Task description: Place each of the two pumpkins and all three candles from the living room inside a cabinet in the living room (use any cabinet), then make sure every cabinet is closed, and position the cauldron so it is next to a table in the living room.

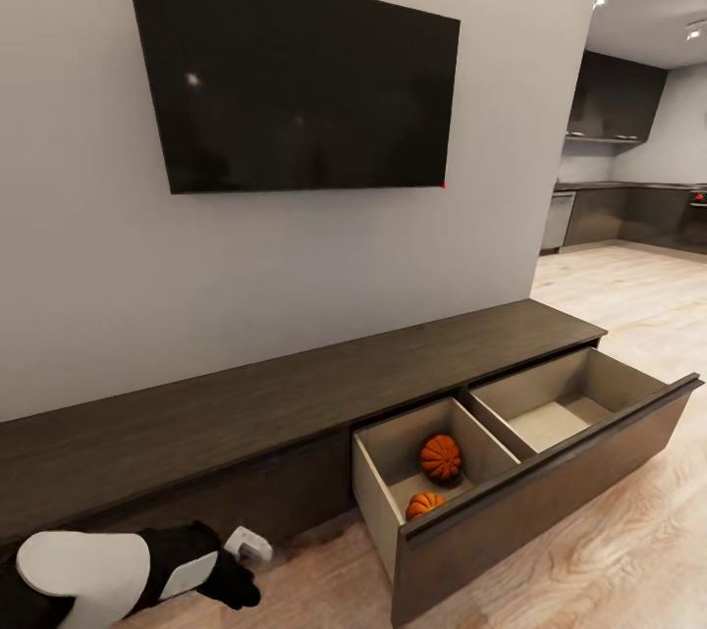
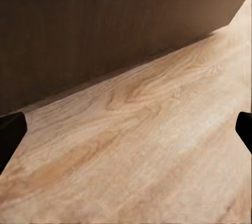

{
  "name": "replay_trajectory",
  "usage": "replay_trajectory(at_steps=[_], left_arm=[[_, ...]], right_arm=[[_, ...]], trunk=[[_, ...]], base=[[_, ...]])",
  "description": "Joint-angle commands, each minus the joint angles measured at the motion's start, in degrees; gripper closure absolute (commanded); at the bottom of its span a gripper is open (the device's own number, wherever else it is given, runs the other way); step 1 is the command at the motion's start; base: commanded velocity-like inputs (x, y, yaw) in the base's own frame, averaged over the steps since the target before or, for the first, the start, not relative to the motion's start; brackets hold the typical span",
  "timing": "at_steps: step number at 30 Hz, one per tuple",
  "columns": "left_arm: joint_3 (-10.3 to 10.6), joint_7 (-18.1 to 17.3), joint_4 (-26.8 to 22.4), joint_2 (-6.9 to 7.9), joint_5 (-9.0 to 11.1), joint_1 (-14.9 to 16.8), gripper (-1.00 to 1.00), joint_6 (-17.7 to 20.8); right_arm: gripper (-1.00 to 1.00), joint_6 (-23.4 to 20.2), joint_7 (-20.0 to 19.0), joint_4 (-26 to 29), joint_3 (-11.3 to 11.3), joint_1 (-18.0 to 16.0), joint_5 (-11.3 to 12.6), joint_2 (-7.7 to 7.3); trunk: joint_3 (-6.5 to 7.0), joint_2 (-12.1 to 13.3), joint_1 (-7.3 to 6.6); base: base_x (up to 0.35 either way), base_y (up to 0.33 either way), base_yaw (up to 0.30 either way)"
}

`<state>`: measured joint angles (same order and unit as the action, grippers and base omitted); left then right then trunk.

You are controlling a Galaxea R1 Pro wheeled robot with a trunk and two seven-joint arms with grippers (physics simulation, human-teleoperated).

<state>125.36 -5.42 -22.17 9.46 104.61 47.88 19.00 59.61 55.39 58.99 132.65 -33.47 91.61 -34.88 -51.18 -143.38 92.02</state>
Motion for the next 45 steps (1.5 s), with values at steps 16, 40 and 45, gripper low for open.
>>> replay_trajectory(at_steps=[16,40,45], left_arm=[[9.18,19.27,-14.40,4.56,17.80,-21.25,-1.00,-19.31],[8.93,13.06,13.75,-6.50,30.39,-37.58,-1.00,-30.76],[8.94,13.16,17.03,-7.45,30.39,-37.59,-1.00,-30.82]], right_arm=[[-1.00,-33.64,-56.92,-36.49,-0.17,30.05,39.66,16.20],[-1.00,-29.88,-55.38,-57.78,-5.61,30.34,39.26,27.68],[-1.00,-27.86,-54.70,-58.18,-9.44,30.37,39.19,27.53]], trunk=[[-0.05,-0.03,-0.02],[-0.06,-0.03,-0.02],[-0.15,-0.03,-0.02]], base=[[0.000,0.000,0.000],[0.003,-0.032,0.029],[0.014,-0.065,0.258]])
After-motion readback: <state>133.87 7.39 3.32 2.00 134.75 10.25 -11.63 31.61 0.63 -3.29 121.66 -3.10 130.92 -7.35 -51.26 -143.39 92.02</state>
